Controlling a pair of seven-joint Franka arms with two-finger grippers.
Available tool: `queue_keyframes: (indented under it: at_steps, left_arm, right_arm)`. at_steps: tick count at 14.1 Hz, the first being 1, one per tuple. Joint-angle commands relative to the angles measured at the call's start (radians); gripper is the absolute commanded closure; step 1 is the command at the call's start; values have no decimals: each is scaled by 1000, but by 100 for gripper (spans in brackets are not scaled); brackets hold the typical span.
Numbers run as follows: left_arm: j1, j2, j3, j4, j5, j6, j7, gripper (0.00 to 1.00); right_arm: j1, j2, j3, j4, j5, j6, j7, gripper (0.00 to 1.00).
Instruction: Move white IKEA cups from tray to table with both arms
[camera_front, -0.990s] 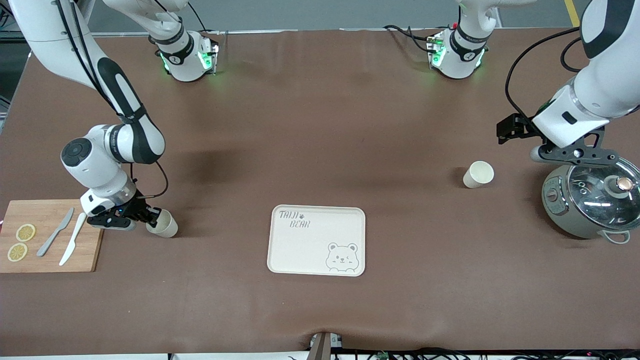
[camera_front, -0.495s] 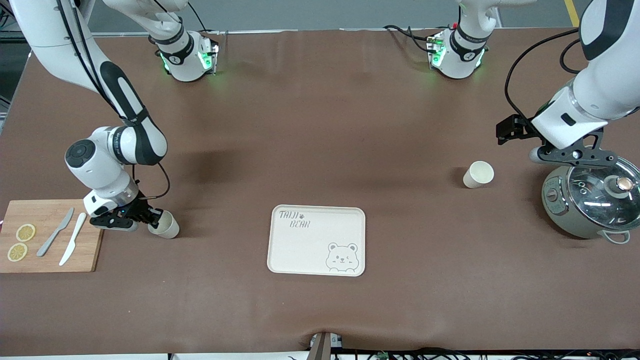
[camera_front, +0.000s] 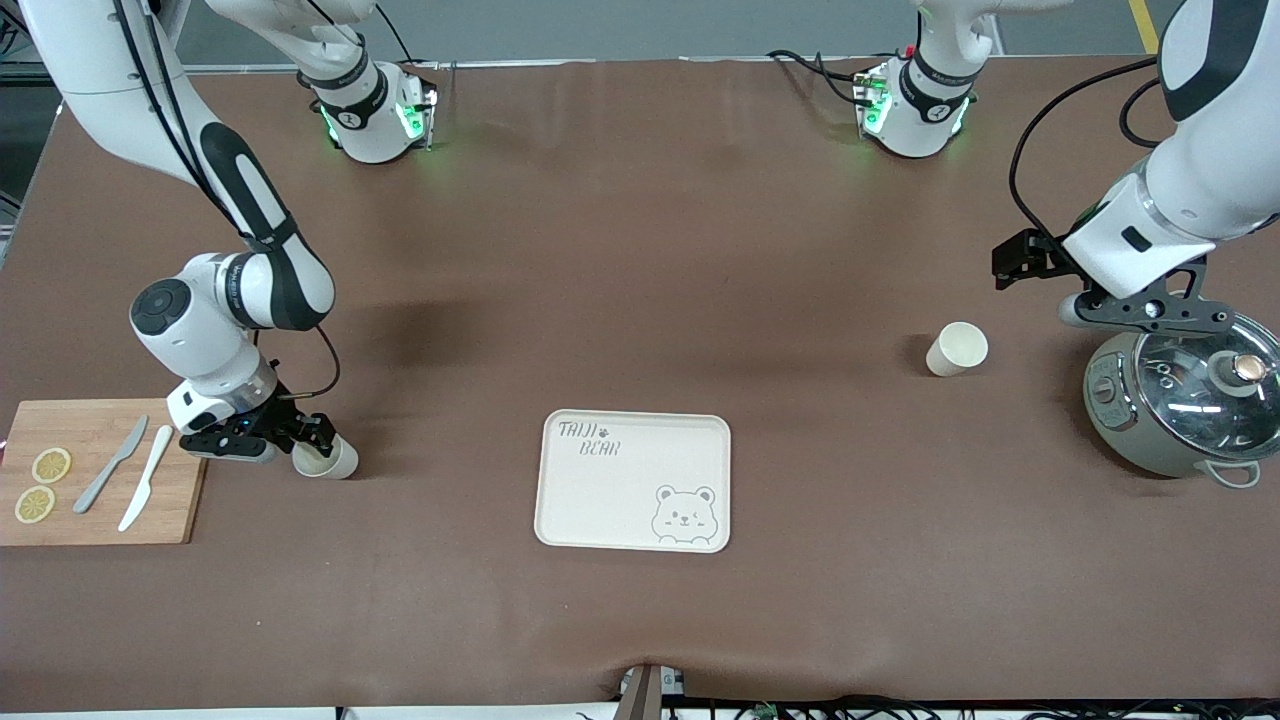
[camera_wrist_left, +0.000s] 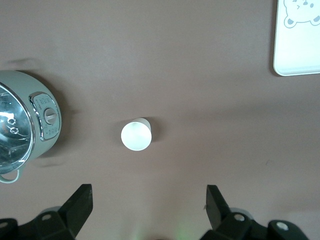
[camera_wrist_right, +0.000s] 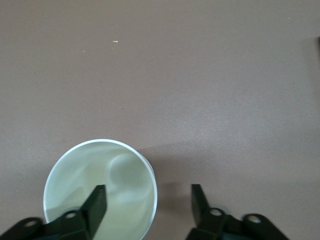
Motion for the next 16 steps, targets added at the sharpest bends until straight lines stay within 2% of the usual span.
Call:
queue_keyframes:
  at_steps: [1,5,10,13,15,16]
  left_arm:
    - [3,2,-4,0,-16,4,7,0]
    - [3,4,-4,0,-16,4,7,0]
    - [3,2,-4,0,-16,4,4,0]
    - [4,4,-4,0,-16,4,2,0]
    - [3,4,-4,0,-16,4,2,0]
    - [3,2,-4,0,-16,4,2,0]
  right_arm:
    - [1,-39,2,-8,20,-19,-25,0]
    - [-10,-201,2,15,20,-309,-31,0]
    - [-9,-415,1,193,10,-882,-23,0]
    - [-4,-492,5,276,-20,-1077,-22,0]
    - [1,-499,11,368,-78,-1192,-16,0]
    - [1,-498,10,402,-79,-1220,-16,0]
